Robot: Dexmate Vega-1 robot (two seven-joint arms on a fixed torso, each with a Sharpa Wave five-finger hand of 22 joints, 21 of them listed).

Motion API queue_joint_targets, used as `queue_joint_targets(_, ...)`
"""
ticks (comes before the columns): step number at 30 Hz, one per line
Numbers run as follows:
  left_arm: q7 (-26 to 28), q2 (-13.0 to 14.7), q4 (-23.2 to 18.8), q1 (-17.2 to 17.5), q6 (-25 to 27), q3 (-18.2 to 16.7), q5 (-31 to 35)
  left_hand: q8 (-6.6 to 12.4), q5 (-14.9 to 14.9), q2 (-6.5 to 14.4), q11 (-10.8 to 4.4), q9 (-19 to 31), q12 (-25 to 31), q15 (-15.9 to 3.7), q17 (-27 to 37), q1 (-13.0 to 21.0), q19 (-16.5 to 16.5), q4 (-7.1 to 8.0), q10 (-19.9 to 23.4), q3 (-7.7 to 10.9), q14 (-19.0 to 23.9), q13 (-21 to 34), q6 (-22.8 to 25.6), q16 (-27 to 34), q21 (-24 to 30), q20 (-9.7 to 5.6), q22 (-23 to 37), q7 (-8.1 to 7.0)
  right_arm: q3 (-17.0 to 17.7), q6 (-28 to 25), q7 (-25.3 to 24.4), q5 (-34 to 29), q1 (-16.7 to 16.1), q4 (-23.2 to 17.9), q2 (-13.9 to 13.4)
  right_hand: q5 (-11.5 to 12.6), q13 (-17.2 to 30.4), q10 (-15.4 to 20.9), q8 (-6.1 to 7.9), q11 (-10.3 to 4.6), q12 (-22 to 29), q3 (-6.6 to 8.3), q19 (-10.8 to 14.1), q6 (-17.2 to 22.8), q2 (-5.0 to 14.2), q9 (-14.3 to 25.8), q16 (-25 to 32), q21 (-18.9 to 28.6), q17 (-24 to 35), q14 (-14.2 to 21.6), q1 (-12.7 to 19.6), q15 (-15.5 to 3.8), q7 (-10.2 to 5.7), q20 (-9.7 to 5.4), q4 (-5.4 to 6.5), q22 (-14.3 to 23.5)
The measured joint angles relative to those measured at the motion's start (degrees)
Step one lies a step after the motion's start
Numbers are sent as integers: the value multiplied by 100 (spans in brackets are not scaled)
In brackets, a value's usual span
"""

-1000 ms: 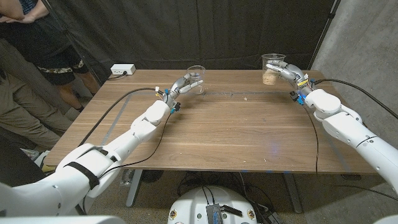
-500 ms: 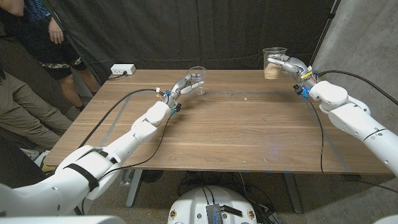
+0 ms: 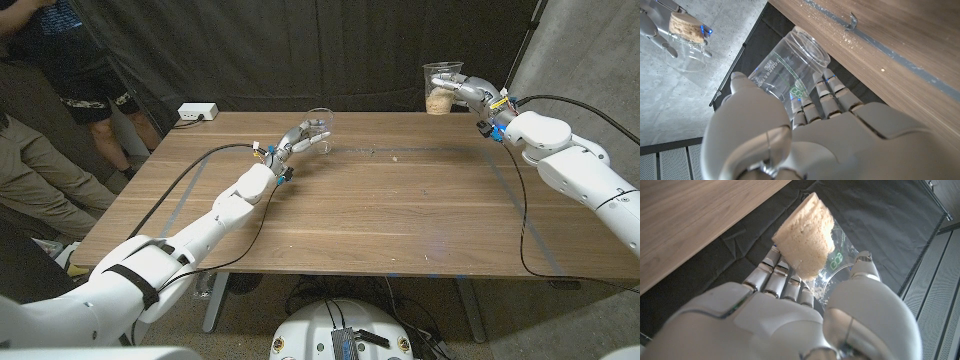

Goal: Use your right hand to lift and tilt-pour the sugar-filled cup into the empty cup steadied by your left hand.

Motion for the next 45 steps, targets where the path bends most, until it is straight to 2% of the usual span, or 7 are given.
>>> queue_joint_targets(15, -10, -3, -104, 27, 82, 16, 4, 23, 0, -1, 0, 1, 0, -7, 26, 0, 0, 0, 0, 0, 28, -1, 22, 0, 0, 0, 0, -22, -13, -62, 298, 90, 246, -114, -59, -18, -1, 20, 0, 40, -1, 0, 0, -10, 20, 30, -1, 1, -2, 23, 10, -23, 9, 0, 0, -32)
queue_joint_targets(26, -29, 27, -228, 86, 156, 20, -2, 23, -43, 22, 23, -27, 0, -7, 53, 23, 0, 25, 23, -25, 28, 27, 21, -45, 0, 0, 0, -22, -153, -167, 597, 116, 511, -139, -73, -18, 17, 51, 0, 71, -2, 0, 0, 20, 19, 29, -1, 36, -3, 40, 10, -40, 40, 0, 0, -31)
queue_joint_targets(45, -150, 75, -385, 153, 218, 35, -74, 66, -87, 20, 12, -26, 67, 2, 80, 22, 0, 24, 72, -25, 81, 26, 69, -44, 45, 0, -1, 1, -462, -262, 1070, 22, 996, -31, 79, -21, 18, 41, -50, 81, -6, 0, 0, 9, 39, 29, -1, 36, -4, 40, -14, -40, 51, 0, 0, -29)
